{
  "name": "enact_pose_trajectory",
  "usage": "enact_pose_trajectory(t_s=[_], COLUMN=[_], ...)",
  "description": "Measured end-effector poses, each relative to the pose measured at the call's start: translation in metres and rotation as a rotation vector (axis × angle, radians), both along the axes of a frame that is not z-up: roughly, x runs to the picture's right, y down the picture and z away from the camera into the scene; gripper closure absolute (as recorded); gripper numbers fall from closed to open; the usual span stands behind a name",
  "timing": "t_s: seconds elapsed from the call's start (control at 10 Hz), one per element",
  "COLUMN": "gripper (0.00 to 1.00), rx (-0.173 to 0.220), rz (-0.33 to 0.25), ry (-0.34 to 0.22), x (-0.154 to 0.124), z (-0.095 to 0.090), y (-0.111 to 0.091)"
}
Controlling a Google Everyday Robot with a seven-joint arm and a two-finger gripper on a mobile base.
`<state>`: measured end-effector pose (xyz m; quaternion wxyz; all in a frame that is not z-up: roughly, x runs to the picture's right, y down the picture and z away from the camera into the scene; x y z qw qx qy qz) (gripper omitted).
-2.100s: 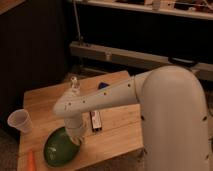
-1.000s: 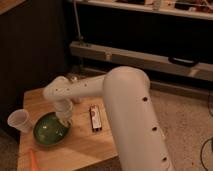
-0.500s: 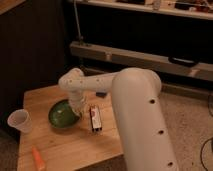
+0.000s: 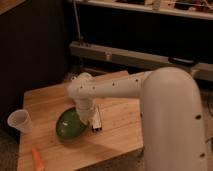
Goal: Drag the ceramic bowl in a circle
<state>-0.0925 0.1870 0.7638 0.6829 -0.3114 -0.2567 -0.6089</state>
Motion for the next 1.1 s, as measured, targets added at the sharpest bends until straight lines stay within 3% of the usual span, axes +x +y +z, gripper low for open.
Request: enact_pose_trajectory(t_s=[0.1,0.5,0.8,1.1], gripper=[0.86,0.86,0.86,0.86], rx=[-0.016,-0.06,-0.072,-0.068], rz=[-0.009,-0.075,-0.138,-0.179], ry=[-0.011,-0.1,-0.225,-0.29], x=[-0.004,-0.044,-0.098,-0.14], z=[-0.018,-0.056,-0.066,-0.055], y=[0.018,0.067,0.072,0.062])
